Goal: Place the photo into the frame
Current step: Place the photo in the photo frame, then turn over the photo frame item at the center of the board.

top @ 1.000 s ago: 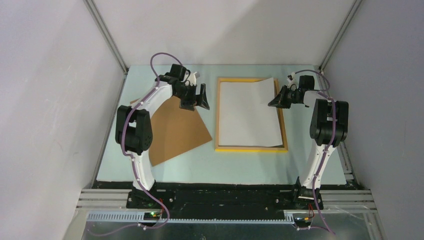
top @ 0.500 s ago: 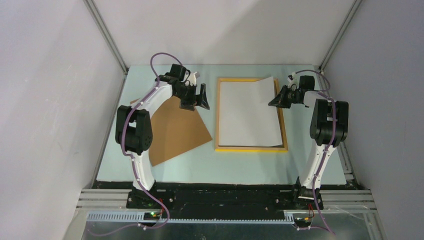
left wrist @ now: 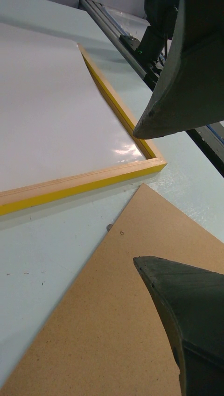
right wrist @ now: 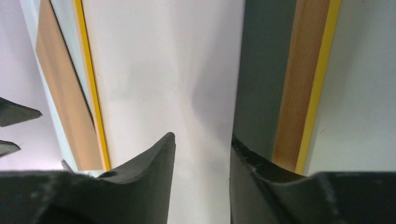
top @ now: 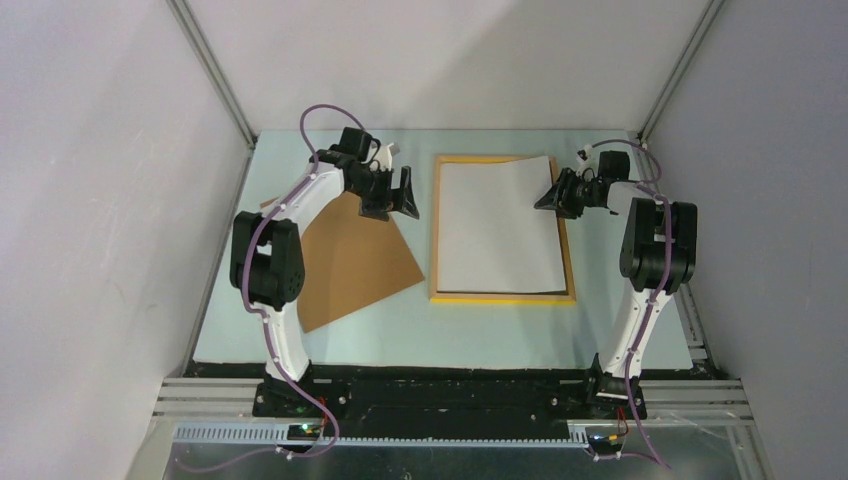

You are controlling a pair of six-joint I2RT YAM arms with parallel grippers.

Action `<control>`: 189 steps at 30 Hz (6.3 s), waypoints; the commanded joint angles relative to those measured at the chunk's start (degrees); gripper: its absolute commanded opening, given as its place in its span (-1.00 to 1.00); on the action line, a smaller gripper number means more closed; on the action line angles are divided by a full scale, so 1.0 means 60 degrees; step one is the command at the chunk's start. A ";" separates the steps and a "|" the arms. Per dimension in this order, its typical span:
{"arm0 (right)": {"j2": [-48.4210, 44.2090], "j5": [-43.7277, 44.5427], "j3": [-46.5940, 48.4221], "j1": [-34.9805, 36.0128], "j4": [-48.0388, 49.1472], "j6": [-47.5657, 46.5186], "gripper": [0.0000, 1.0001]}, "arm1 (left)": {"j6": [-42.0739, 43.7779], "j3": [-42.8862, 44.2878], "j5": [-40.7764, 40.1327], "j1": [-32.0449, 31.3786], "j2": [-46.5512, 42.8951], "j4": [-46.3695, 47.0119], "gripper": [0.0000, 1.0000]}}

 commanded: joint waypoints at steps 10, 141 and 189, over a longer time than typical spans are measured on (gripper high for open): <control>-0.1021 0.0947 -0.0049 0.0054 -0.0112 -0.0458 0.52 | 0.0266 0.0175 0.0157 -0.0032 -0.0708 0.0015 0.99; 0.3770 -0.0190 0.5852 0.7566 -0.1039 0.2075 0.84 | 0.0400 -0.4164 0.2131 0.6346 -0.3214 0.1185 0.78; 0.2507 -0.2828 0.3033 0.6455 0.2867 0.3416 0.99 | 0.0378 -0.0191 -0.1709 0.2430 -0.4363 -0.0903 -0.80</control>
